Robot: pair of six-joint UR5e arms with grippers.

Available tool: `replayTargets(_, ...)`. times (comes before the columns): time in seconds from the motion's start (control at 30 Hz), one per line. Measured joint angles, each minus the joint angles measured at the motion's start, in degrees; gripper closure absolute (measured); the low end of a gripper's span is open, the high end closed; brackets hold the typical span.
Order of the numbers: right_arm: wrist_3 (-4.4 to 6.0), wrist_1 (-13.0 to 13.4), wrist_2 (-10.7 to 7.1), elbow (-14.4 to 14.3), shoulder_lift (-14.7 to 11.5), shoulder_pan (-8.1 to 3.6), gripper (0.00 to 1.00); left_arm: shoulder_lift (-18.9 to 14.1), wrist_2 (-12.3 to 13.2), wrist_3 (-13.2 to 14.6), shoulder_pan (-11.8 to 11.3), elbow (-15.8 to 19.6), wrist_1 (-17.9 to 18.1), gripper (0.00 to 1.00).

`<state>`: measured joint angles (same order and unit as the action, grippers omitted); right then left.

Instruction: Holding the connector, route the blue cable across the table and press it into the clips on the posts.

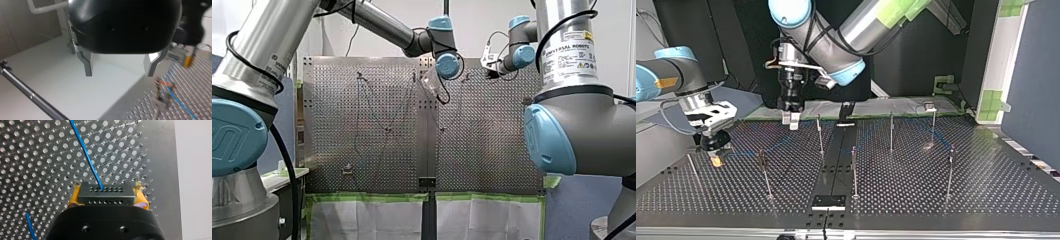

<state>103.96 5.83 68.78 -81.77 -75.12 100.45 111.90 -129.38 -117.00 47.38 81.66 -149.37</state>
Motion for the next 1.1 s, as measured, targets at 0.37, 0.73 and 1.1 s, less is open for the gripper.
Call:
replayTargets(0.37, 0.0, 0.0, 0.0, 0.0, 0.0, 0.0, 1.0, 0.3, -2.3, 4.1, 0.0, 5.7, 5.7, 0.0)
replayTargets(0.73, 0.0, 0.0, 0.0, 0.0, 0.0, 0.0, 1.0, 0.4, -2.1, 5.1, 0.0, 10.6, 10.6, 0.0)
replayTargets(1.1, 0.0, 0.0, 0.0, 0.0, 0.0, 0.0, 1.0, 0.4, -2.2, 5.0, -0.1, 16.1, 16.1, 0.0)
